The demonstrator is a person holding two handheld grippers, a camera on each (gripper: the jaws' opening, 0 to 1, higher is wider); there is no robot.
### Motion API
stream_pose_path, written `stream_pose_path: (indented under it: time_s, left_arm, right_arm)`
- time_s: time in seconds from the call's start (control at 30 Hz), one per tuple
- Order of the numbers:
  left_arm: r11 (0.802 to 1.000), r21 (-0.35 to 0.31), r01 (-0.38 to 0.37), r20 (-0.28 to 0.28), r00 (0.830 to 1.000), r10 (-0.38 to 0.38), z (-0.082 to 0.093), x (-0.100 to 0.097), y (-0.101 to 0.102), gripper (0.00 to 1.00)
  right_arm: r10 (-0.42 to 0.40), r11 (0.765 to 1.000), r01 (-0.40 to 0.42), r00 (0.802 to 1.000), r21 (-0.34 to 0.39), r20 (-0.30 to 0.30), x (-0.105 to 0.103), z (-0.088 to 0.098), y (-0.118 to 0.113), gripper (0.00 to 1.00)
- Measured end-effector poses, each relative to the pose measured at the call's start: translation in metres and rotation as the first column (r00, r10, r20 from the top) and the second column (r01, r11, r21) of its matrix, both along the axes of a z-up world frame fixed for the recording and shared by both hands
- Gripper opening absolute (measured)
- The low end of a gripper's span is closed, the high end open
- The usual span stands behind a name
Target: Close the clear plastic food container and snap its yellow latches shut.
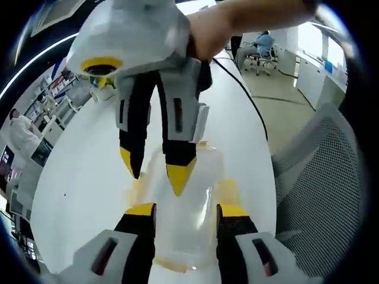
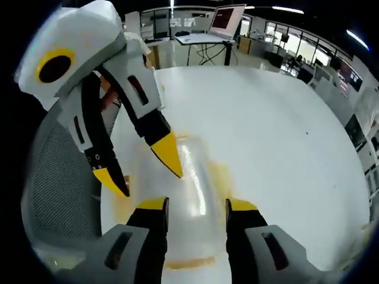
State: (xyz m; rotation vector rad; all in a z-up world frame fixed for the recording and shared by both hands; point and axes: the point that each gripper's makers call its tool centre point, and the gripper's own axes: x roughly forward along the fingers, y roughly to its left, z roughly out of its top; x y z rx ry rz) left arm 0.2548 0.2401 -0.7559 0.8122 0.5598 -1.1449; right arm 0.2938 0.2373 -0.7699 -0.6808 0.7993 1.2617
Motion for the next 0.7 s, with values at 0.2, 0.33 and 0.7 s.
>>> stream_pose_path:
  time_s: [0.2, 0.33, 0.7]
  left_arm:
    - [0.993, 0.091, 0.069, 0.043, 0.996, -0.073, -0.014, -0.006, -0.003, 0.48]
    - [0.988, 0.136, 0.075, 0.041, 0.996, -0.081, -0.021, -0.009, -0.003, 0.45]
    - [0.976, 0.206, 0.067, 0.079, 0.993, -0.085, -0.03, -0.012, -0.004, 0.4]
  right_arm:
    - [0.063, 0.997, -0.067, 0.994, -0.037, -0.092, 0.003, -0.005, 0.003, 0.37]
    - [0.067, 0.994, -0.08, 0.983, -0.072, -0.17, 0.008, -0.007, 0.004, 0.38]
    - [0.147, 0.948, -0.221, 0.942, -0.228, -0.3, 0.003, -0.015, 0.007, 0.33]
